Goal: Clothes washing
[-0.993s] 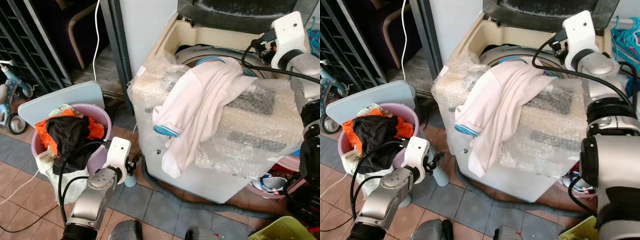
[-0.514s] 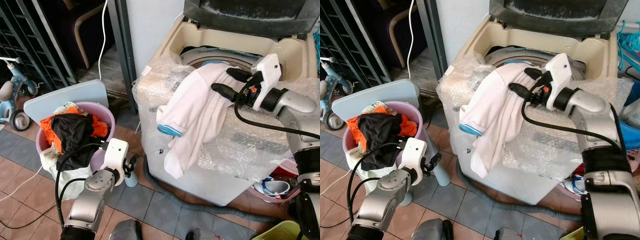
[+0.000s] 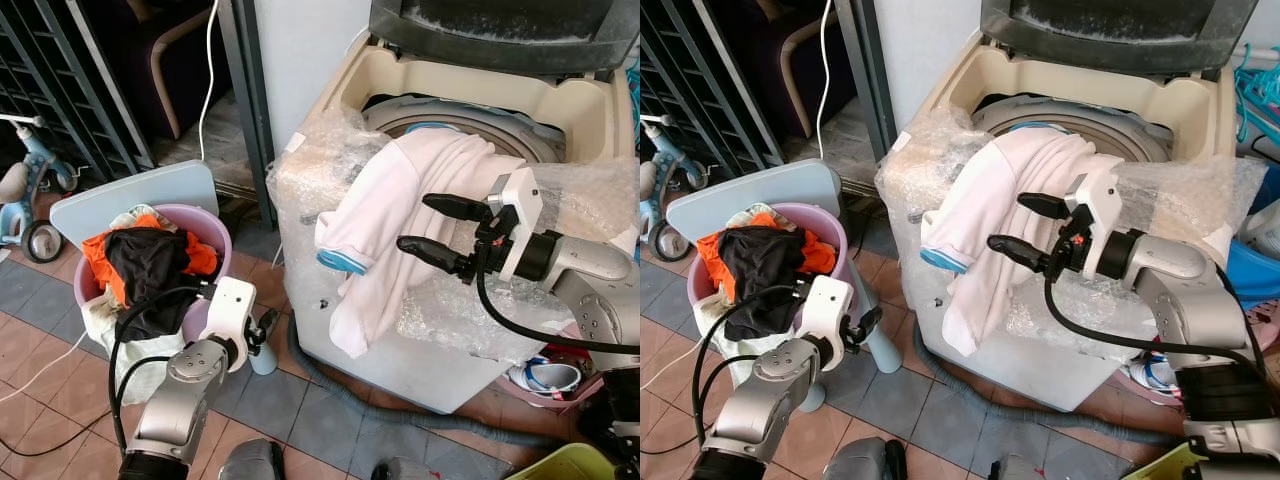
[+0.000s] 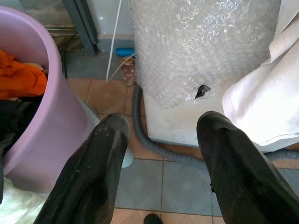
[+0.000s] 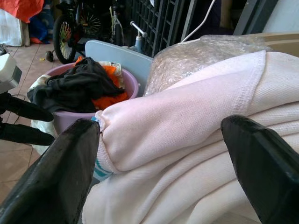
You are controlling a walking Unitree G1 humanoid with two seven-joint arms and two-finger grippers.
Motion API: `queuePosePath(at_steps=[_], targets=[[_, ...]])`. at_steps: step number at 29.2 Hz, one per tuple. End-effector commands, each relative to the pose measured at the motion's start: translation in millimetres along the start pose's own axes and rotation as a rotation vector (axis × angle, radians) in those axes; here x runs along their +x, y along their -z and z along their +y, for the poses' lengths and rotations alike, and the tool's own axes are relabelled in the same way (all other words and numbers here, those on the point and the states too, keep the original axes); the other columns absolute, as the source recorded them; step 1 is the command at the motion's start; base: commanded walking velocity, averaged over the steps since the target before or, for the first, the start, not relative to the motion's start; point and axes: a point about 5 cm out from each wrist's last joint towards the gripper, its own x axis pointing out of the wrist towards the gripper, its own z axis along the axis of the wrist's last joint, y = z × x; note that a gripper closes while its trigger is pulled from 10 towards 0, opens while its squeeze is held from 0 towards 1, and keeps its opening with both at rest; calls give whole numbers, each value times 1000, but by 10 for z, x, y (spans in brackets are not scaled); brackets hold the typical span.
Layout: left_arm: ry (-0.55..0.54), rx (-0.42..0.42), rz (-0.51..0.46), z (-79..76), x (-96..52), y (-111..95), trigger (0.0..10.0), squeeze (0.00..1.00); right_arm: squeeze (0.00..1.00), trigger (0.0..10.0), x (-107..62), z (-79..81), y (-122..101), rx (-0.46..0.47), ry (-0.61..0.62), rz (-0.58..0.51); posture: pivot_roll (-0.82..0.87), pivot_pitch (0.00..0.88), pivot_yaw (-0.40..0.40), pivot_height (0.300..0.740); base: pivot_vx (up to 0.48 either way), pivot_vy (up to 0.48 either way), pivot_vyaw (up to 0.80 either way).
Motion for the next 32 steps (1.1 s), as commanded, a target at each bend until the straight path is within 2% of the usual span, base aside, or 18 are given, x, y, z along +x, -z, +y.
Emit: queuePosePath(at_steps=[1, 3, 5, 7, 9, 10, 11, 12, 14, 18, 19, 23, 24, 25, 26, 27, 28, 32], targets=[[7, 12, 0, -1, -11, -13, 10000, 0, 0, 10000, 83, 296, 215, 35, -100, 111, -53, 60, 51, 740, 0, 0, 0], [5, 8, 2, 0, -15, -8, 10000, 0, 0, 10000, 95, 421, 302, 77, -130, 133, -49, 62, 51, 740, 0, 0, 0], [3, 5, 4, 3, -18, -2, 10000, 0, 0, 10000, 109, 442, 296, 102, -114, 110, -49, 62, 51, 740, 0, 0, 0], [0, 2, 5, 8, -23, 4, 10000, 0, 0, 10000, 165, 431, 345, 62, -46, 123, -51, 64, 51, 740, 0, 0, 0], [1, 2, 6, 6, -24, 6, 10000, 0, 0, 10000, 243, 414, 374, -39, 43, 123, -53, 63, 50, 740, 0, 0, 0], [3, 4, 6, 3, -22, 3, 10000, 0, 0, 10000, 286, 393, 368, -66, 114, 104, -54, 63, 50, 740, 0, 0, 0], [7, 7, 5, -3, -13, -2, 10000, 0, 0, 10000, 361, 354, 342, -91, 241, 59, -55, 63, 47, 740, 0, 0, 0], [9, 8, 4, -6, -8, -4, 10000, 0, 0, 10000, 392, 349, 304, -127, 300, 16, -54, 62, 47, 740, 0, 0, 0], [9, 8, 4, -7, -8, -6, 10000, 0, 0, 10000, 400, 367, 281, -148, 307, 0, -54, 62, 47, 740, 0, 0, 0], [8, 7, 1, -11, -1, -14, 10000, 0, 0, 10000, 435, 424, 108, -251, 379, -119, -49, 63, 46, 740, 0, 0, 0], [8, 7, 1, -10, 0, -15, 10000, 0, 0, 10000, 445, 420, 94, -283, 399, -120, -50, 63, 46, 740, 0, 0, 0], [9, 8, 0, -14, 7, -21, 10000, 0, 0, 10000, 528, 376, 209, -252, 457, -83, -49, 60, 44, 740, 0, 0, 0], [9, 8, -1, -15, 10, -23, 10000, 0, 0, 7765, 575, 356, 265, -179, 467, -64, -49, 59, 44, 740, 0, 0, 0], [9, 8, -1, -16, 11, -23, 10000, 0, 0, 7765, 591, 351, 282, -155, 468, -57, -49, 59, 43, 740, 0, 0, 0], [9, 8, -2, -18, 11, -25, 10000, 0, 0, 4196, 604, 345, 292, -146, 469, -50, -48, 59, 43, 740, 0, 0, 0], [9, 8, -3, -19, 12, -26, 10000, 0, 0, 0, 624, 340, 309, -133, 466, -36, -48, 58, 42, 740, 0, 0, 0], [9, 7, -3, -22, 13, -27, 10000, 0, 0, 0, 691, 373, 325, -67, 435, -41, -47, 58, 41, 740, 0, 0, 0], [9, 6, -4, -30, 14, -27, 10000, 0, 0, 0, 815, 484, 334, -62, 361, -39, -44, 58, 39, 740, 0, 0, 0]])
